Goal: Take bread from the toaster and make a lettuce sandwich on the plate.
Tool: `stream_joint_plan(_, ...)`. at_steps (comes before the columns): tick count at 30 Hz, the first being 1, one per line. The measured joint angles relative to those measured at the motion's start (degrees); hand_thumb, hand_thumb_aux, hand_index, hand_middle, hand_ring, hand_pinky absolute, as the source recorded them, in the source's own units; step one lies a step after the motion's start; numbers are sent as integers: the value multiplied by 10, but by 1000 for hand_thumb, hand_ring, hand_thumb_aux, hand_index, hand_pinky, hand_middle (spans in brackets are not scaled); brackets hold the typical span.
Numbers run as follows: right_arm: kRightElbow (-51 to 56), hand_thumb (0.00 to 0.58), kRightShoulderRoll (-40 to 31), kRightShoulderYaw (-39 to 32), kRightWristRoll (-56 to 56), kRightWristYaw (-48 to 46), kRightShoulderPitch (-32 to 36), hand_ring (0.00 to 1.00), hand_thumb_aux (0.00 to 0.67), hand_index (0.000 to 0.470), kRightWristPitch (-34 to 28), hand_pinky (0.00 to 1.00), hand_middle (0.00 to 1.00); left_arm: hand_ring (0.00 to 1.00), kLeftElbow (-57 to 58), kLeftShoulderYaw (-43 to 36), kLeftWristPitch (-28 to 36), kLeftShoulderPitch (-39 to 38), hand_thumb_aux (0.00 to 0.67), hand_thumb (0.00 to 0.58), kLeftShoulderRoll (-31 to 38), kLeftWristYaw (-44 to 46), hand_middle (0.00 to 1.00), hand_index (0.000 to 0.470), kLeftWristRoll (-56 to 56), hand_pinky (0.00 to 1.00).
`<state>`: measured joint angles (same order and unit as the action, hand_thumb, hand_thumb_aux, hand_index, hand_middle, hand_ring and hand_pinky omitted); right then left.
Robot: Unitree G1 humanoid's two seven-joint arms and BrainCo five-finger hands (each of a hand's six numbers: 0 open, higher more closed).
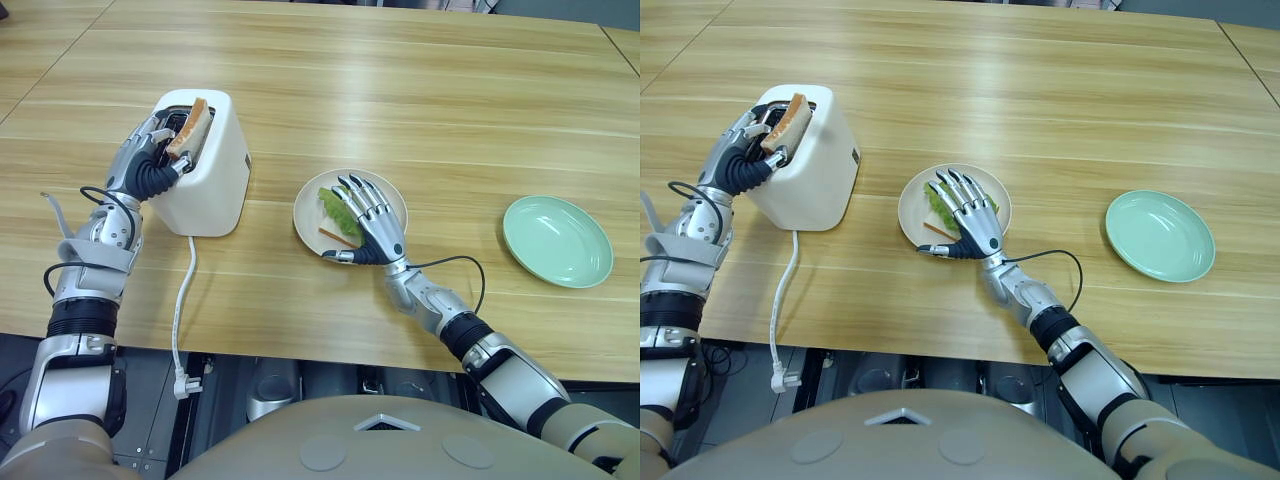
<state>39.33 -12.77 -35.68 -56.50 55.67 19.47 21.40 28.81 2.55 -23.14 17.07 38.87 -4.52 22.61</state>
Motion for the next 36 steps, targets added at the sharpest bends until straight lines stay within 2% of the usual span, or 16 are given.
stream_joint_plan(10,8,0,3,-1,-1,1,5,0,0,0,0,0,0,0,-25,34,-1,8,670,580,-33,0,0,460,-55,0)
stream_joint_plan(12,8,0,5,-1,-1,1,6,0,0,0,0,0,0,451,-32,40,-1,12,670,580,-35,-1,451,460,-65,451)
stream_joint_plan(13,8,0,5,-1,-1,1,6,0,0,0,0,0,0,451,-39,44,-1,13,670,580,-36,-1,451,460,-68,451)
stream_joint_plan(14,8,0,5,-1,-1,1,6,0,0,0,0,0,0,984,-46,48,-1,14,670,580,-38,-5,984,460,-70,984)
stream_joint_plan(26,4,0,0,-3,1,5,6,0,0,0,0,0,0,1000,-93,96,-4,32,670,580,-44,-45,1000,460,-81,1000)
stream_joint_plan(36,-33,0,-23,29,32,5,-3,0,0,0,14,0,0,1000,-162,102,-13,41,670,580,-71,-29,1000,460,-120,1000)
